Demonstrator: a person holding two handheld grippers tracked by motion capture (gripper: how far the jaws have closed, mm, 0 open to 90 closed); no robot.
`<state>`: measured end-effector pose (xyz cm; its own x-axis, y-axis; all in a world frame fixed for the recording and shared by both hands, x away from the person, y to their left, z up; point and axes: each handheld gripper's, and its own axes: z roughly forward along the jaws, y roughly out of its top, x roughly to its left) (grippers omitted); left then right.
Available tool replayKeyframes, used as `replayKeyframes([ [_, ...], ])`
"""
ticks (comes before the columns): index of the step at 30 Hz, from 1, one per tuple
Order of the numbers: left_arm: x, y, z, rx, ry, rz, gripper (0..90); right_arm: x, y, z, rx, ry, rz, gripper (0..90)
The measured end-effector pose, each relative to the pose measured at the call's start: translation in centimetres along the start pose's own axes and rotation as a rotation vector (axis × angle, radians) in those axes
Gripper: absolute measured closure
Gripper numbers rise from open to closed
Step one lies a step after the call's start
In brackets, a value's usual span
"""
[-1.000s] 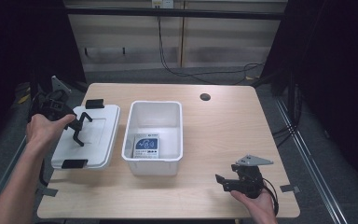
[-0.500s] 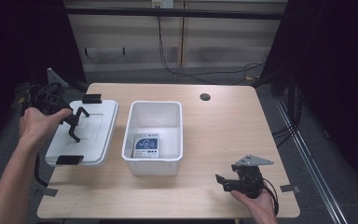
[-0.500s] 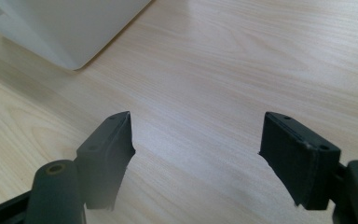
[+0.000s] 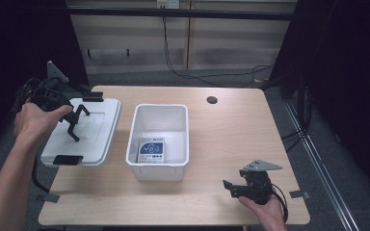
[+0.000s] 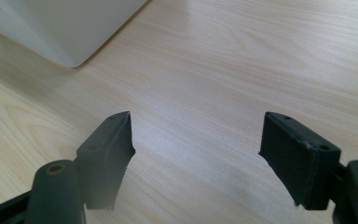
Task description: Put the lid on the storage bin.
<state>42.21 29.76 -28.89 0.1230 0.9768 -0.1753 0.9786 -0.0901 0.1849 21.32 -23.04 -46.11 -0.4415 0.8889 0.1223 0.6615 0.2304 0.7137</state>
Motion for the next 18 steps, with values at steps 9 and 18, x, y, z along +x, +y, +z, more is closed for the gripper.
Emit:
replayKeyframes([
  [9, -1.2, 0.3, -0.6, -0.002, 0.008, 0.014, 85.1, 0.0, 0.0, 0.0, 0.000, 0.000, -0.008, 24.7],
  [18, -1.2, 0.2, -1.8, -0.005, 0.009, 0.021, 85.0, 0.0, 0.0, 0.0, -0.001, -0.002, -0.008, 24.3],
])
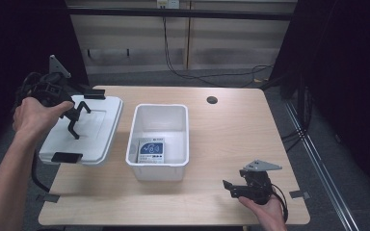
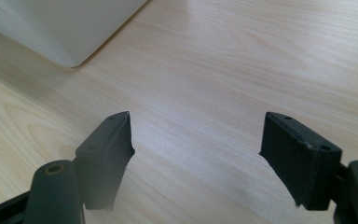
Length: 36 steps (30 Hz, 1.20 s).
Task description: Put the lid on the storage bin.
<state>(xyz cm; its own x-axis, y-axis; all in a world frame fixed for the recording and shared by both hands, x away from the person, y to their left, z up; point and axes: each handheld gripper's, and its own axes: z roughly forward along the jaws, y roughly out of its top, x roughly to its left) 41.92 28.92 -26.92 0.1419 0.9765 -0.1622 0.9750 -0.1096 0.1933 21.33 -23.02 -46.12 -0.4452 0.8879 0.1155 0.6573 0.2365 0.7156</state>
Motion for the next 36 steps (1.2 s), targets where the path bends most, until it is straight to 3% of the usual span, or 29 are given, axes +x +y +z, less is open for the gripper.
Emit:
replayKeyframes([
  [8, -0.7, 0.1, -1.4, -0.014, 0.013, -0.005, 85.1, 0.0, 0.0, 0.0, 0.007, -0.003, 0.003, 24.0],
  [11, -1.2, 0.2, -1.6, -0.006, -0.003, 0.007, 85.1, 0.0, 0.0, 0.0, 0.003, -0.003, 0.003, 23.5],
  [15, -2.2, 0.4, -2.0, -0.009, -0.004, 0.014, 85.1, -0.1, 0.0, 0.0, 0.004, -0.011, 0.013, 23.0],
  [18, -3.1, 0.6, -2.3, -0.011, -0.032, 0.024, 85.1, -0.1, 0.0, 0.0, 0.004, -0.012, 0.012, 22.8],
  [21, -4.1, 0.8, -2.3, -0.006, -0.013, 0.017, 85.1, -0.1, 0.0, 0.0, 0.004, -0.013, 0.011, 22.8],
  [36, -8.0, 1.6, -1.6, 0.020, -0.019, 0.024, 85.1, 0.1, -0.1, 0.0, 0.008, -0.010, 0.008, 22.8],
])
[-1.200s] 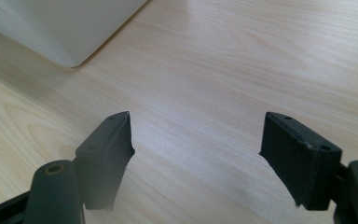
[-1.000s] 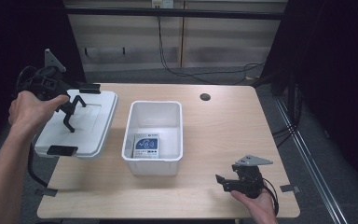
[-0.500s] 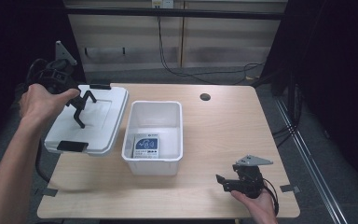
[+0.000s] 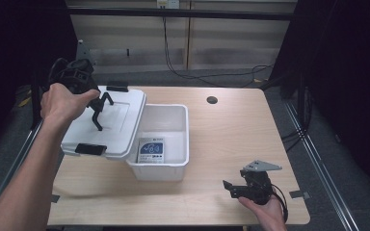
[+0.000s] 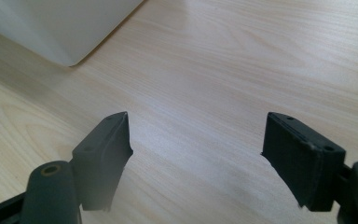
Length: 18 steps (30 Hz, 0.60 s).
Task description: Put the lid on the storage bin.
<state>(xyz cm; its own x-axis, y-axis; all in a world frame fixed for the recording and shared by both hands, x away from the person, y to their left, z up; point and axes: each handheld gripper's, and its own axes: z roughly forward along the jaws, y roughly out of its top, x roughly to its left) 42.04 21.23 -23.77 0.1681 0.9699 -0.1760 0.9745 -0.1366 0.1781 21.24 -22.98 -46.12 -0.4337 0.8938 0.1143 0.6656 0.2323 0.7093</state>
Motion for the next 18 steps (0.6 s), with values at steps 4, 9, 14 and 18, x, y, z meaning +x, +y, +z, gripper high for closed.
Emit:
replayKeyframes([
  [4, -1.1, 0.2, 0.6, 0.005, 0.016, -0.007, 85.1, 0.0, 0.0, 0.0, 0.000, 0.002, 0.000, 22.8],
  [9, -2.6, 0.4, 1.2, 0.009, 0.001, 0.005, 85.1, 0.1, 0.0, 0.1, 0.001, 0.005, -0.009, 22.8],
  [14, -3.9, 0.5, 1.6, 0.007, -0.022, 0.007, 85.1, 0.0, 0.0, 0.0, -0.001, 0.005, -0.012, 22.8],
  [18, -4.4, 0.6, 2.1, 0.007, -0.024, -0.011, 85.1, 0.0, 0.0, 0.1, 0.000, 0.005, -0.010, 22.8],
])
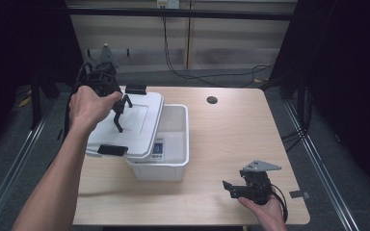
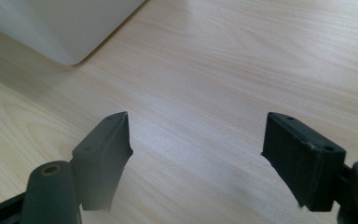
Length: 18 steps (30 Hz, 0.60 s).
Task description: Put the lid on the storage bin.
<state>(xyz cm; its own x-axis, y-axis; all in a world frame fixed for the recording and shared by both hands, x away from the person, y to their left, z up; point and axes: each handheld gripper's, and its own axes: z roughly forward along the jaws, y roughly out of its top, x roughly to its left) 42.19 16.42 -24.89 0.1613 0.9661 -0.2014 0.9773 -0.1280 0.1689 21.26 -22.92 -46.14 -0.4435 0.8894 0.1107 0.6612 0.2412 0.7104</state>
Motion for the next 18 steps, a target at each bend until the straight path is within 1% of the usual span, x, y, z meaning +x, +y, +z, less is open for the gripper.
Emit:
replayKeyframes([
  [1, -0.1, 0.0, 0.1, -0.006, 0.003, -0.016, 85.1, 0.0, 0.0, 0.0, 0.000, 0.000, -0.001, 22.7],
  [3, -0.3, 0.0, 0.3, -0.002, 0.001, -0.024, 85.1, 0.0, 0.0, 0.0, 0.002, -0.003, -0.003, 22.7],
  [5, -0.6, 0.0, 0.4, -0.011, -0.023, -0.025, 85.2, 0.0, 0.0, 0.0, 0.002, -0.003, -0.006, 22.7],
  [9, -1.2, 0.0, 0.7, -0.013, -0.009, -0.046, 85.2, 0.0, 0.0, 0.0, 0.004, -0.003, -0.007, 22.8],
  [11, -1.6, 0.0, 0.9, -0.016, -0.002, -0.051, 85.2, 0.0, 0.0, 0.0, 0.003, -0.001, -0.008, 22.7],
  [12, -1.7, 0.0, 0.9, -0.013, -0.010, -0.047, 85.2, 0.0, 0.0, 0.0, -0.001, 0.000, -0.013, 22.7],
  [14, -2.2, 0.1, 1.0, -0.017, -0.010, -0.060, 85.2, 0.0, 0.0, 0.0, 0.003, -0.001, -0.008, 22.7],
  [15, -2.4, 0.1, 1.0, -0.018, -0.013, -0.049, 85.2, 0.0, 0.0, 0.0, 0.003, -0.003, -0.010, 22.8],
  [16, -2.7, 0.2, 1.2, -0.022, -0.011, -0.050, 85.2, 0.0, 0.0, 0.0, 0.003, -0.002, -0.010, 22.7],
  [17, -2.7, 0.2, 1.1, -0.017, -0.021, -0.043, 85.2, 0.0, 0.0, 0.0, 0.003, -0.002, -0.010, 22.7],
  [18, -2.9, 0.2, 1.2, -0.024, -0.021, -0.053, 85.2, 0.0, 0.0, 0.0, 0.004, -0.001, -0.010, 22.7],
])
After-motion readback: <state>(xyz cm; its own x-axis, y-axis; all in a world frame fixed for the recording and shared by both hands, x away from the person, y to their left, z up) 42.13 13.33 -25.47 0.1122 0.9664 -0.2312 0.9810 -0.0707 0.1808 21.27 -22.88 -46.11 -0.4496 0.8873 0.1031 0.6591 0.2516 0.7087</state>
